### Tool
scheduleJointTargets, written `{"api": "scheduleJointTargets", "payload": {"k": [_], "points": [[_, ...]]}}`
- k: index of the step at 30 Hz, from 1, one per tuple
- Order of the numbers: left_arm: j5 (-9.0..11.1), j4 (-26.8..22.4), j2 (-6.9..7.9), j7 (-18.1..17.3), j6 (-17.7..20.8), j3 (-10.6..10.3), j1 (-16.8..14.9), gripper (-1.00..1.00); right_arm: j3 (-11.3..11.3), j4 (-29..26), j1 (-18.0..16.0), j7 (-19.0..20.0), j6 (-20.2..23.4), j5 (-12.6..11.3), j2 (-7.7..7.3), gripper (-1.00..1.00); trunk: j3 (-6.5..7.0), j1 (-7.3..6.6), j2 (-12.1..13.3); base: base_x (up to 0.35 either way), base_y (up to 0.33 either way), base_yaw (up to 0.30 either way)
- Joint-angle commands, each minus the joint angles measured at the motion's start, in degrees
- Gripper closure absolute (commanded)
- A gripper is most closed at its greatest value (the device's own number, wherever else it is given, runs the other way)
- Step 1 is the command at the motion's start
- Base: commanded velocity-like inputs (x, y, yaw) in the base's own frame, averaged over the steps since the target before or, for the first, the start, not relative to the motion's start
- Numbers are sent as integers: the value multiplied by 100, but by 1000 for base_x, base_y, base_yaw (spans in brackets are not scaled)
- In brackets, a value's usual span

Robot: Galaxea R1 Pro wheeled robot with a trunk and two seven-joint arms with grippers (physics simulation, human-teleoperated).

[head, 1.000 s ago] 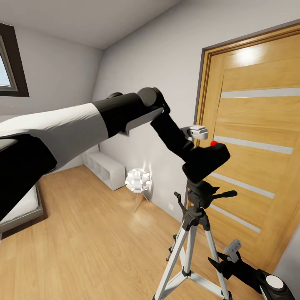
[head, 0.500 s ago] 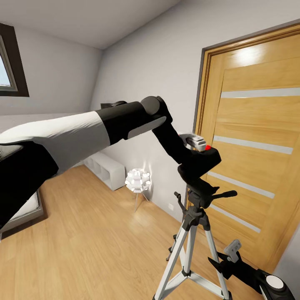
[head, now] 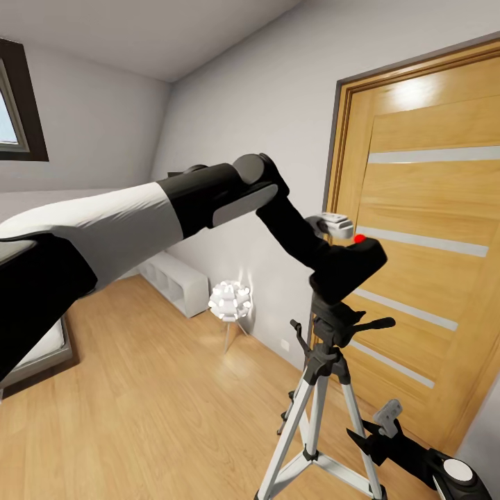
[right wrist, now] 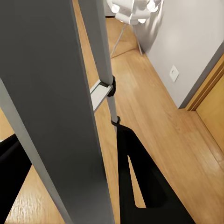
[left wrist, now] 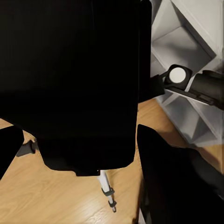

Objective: Attach the digital camera to the camera tripod in the bedroom.

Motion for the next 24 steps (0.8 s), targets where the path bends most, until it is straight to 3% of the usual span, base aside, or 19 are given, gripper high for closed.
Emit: {"api": "scheduleJointTargets", "payload": {"k": [1, 7, 15, 24], "points": [[4, 14, -2, -48, 16, -5, -7, 100, -17, 35, 2, 37, -4, -11, 7, 100, -4, 3, -3, 0, 0, 0], [100, 75, -2, -120, 16, 22, 10, 100, -17, 35, 2, 40, -4, -11, 7, 100, -4, 3, -3, 0, 0, 0], [522, 234, -2, -243, 16, 21, 22, 100, -16, 35, 2, 41, -5, -11, 7, 100, -4, 3, -3, 0, 0, 0], [619, 309, -2, -570, 16, -32, 2, 100, -15, 23, 2, 41, -5, -11, 7, 100, -4, 3, -3, 0, 0, 0]]}}
